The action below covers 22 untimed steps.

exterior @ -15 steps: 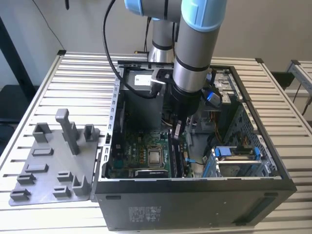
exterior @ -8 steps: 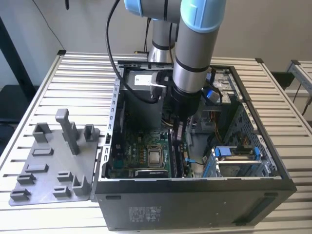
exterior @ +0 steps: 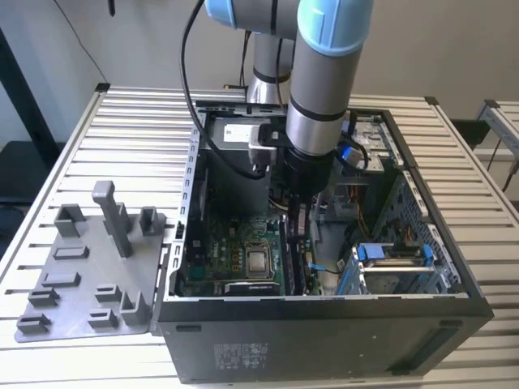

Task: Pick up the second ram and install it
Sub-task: 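Press down the second ram until it locks into place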

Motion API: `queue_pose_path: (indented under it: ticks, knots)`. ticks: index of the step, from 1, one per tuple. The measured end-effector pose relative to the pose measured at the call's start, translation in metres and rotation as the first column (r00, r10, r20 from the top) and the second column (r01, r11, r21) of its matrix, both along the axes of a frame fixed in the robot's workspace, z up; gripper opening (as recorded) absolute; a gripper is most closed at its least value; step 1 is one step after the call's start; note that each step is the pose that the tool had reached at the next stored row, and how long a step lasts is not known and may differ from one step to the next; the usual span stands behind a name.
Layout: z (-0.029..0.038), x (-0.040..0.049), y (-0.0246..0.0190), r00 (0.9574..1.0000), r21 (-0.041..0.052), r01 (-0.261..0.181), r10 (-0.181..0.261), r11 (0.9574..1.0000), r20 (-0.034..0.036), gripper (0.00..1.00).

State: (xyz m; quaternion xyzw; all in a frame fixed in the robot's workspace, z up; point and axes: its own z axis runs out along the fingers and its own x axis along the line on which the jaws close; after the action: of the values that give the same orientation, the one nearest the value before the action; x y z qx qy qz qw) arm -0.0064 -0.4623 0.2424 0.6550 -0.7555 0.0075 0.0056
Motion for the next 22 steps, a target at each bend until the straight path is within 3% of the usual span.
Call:
queue_pose_path:
  ticks: [8, 14, 22]
  knots:
    - [-0.0019, -0.0077, 0.0, 0.9981, 0.0002, -0.062, 0.062, 0.9981, 0.0022, 0.11]
    - [-0.0024, -0.0067, 0.0, 0.9979, -0.0001, -0.065, 0.065, 0.9979, 0.0017, 0.11]
    - [-0.0143, 0.0009, 0.0, 0.9974, 0.0004, -0.072, 0.072, 0.9974, -0.0039, 0.11]
